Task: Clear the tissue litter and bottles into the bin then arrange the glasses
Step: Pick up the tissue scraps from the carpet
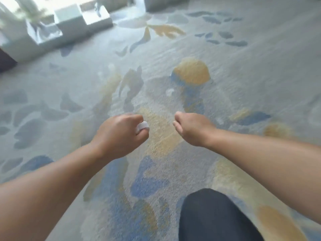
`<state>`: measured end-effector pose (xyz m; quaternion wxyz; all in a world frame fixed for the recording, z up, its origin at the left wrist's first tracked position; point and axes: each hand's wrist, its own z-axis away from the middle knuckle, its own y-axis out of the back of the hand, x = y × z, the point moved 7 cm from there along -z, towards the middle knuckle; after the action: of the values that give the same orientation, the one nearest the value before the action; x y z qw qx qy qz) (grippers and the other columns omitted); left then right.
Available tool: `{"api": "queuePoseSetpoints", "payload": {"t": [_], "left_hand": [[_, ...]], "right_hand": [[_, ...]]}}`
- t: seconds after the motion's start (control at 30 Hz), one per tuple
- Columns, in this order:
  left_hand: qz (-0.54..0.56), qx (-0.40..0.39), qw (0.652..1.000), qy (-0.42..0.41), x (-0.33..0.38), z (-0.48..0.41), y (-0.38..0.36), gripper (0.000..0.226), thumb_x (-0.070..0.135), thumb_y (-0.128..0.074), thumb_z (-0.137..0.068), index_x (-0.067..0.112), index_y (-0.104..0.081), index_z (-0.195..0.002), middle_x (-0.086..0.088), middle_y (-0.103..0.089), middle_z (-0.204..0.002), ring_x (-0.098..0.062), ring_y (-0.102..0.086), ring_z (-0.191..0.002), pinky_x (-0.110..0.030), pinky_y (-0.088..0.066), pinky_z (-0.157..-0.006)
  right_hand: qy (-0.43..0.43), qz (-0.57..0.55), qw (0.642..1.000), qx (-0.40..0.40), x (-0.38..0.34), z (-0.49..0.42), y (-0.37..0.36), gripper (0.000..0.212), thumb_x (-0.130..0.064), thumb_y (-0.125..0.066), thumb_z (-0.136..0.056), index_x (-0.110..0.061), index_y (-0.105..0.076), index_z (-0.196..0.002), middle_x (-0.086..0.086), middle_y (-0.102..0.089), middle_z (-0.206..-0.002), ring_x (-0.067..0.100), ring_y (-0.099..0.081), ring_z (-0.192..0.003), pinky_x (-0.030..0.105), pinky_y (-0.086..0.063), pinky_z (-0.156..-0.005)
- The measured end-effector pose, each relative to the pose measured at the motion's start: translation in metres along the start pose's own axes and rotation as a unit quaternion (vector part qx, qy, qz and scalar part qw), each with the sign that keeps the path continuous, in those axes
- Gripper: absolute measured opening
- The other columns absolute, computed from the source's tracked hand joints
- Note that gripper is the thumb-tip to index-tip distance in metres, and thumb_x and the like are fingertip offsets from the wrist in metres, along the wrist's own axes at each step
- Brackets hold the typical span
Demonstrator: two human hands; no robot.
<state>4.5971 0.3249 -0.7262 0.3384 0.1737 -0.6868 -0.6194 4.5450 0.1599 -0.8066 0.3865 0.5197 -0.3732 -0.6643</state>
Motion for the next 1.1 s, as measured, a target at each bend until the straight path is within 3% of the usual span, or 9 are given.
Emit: {"api": "queuePoseSetpoints", "payload": {"t": [0.13,0.2,0.27,0.37,0.57,0.77,0.9,1.1], "left_hand": [[-0.028,-0.021,0.998,-0.06,0.062,-0.059,0.014,0.041,0.047,-0.045,-0.093,0.015,-0.045,-0.067,0.001,-0.051,-0.068,-0.02,-0.05,-0.063,-0.029,-0.032,-0.05],[-0.037,-0.026,0.995,-0.086,0.096,-0.084,0.014,0.04,0.043,-0.043,-0.095,0.016,-0.044,-0.065,0.001,-0.051,-0.066,-0.018,-0.05,-0.061,-0.027,-0.033,-0.048],[-0.046,-0.032,0.992,-0.113,0.128,-0.102,0.014,0.039,0.041,-0.041,-0.095,0.016,-0.046,-0.066,0.001,-0.054,-0.065,-0.019,-0.054,-0.06,-0.031,-0.045,-0.052],[-0.035,-0.044,0.986,-0.159,0.175,-0.128,0.012,0.037,0.038,-0.042,-0.095,0.019,-0.046,-0.063,0.001,-0.057,-0.065,-0.019,-0.058,-0.06,-0.035,-0.051,-0.056],[-0.041,-0.028,0.975,-0.217,0.211,-0.152,-0.002,0.029,0.029,-0.044,-0.092,0.012,-0.051,-0.07,-0.004,-0.058,-0.066,-0.023,-0.055,-0.061,-0.028,-0.043,-0.051],[-0.021,-0.071,0.968,-0.242,0.229,-0.198,-0.042,0.023,0.025,-0.048,-0.088,0.01,-0.051,-0.072,-0.006,-0.051,-0.061,-0.028,-0.05,-0.058,-0.031,-0.042,-0.051],[-0.009,-0.122,0.949,-0.289,0.264,-0.22,-0.075,0.021,0.024,-0.049,-0.087,0.01,-0.054,-0.072,-0.007,-0.056,-0.064,-0.026,-0.055,-0.059,-0.031,-0.042,-0.05],[0.029,-0.197,0.918,-0.342,0.309,-0.257,-0.05,0.013,0.023,-0.051,-0.086,0.014,-0.057,-0.078,-0.004,-0.059,-0.067,-0.023,-0.053,-0.059,-0.028,-0.039,-0.049]], "right_hand": [[-0.036,-0.058,0.997,0.031,0.049,0.023,0.044,0.016,-0.021,-0.031,-0.099,-0.015,-0.042,-0.109,0.003,-0.053,-0.079,0.026,-0.05,-0.065,0.035,-0.031,-0.051],[-0.07,-0.088,0.993,0.046,0.078,0.039,0.06,0.016,-0.017,-0.03,-0.098,-0.012,-0.044,-0.105,0.008,-0.053,-0.086,0.031,-0.051,-0.07,0.038,-0.034,-0.056],[-0.099,-0.105,0.987,0.063,0.101,0.055,0.071,0.016,-0.014,-0.031,-0.097,-0.009,-0.046,-0.098,0.011,-0.052,-0.091,0.033,-0.051,-0.074,0.041,-0.037,-0.06],[-0.137,-0.12,0.98,0.086,0.139,0.074,0.082,0.016,-0.009,-0.031,-0.094,-0.009,-0.047,-0.09,0.01,-0.051,-0.088,0.032,-0.05,-0.074,0.04,-0.037,-0.059],[-0.193,-0.14,0.962,0.137,0.178,0.084,0.092,0.021,-0.008,-0.032,-0.089,-0.013,-0.052,-0.087,0.004,-0.056,-0.083,0.025,-0.055,-0.074,0.042,-0.05,-0.066],[-0.257,-0.141,0.94,0.177,0.21,0.084,0.091,0.022,-0.008,-0.035,-0.088,-0.014,-0.056,-0.09,0.003,-0.059,-0.087,0.023,-0.057,-0.076,0.041,-0.051,-0.067],[-0.33,-0.155,0.911,0.192,0.237,0.089,0.098,0.023,-0.006,-0.034,-0.086,-0.014,-0.055,-0.086,0.002,-0.057,-0.087,0.023,-0.055,-0.076,0.037,-0.047,-0.064],[-0.388,-0.187,0.883,0.184,0.234,0.108,0.16,0.013,-0.013,-0.043,-0.087,-0.013,-0.055,-0.089,0.002,-0.054,-0.089,0.024,-0.053,-0.079,0.035,-0.045,-0.067]]}}
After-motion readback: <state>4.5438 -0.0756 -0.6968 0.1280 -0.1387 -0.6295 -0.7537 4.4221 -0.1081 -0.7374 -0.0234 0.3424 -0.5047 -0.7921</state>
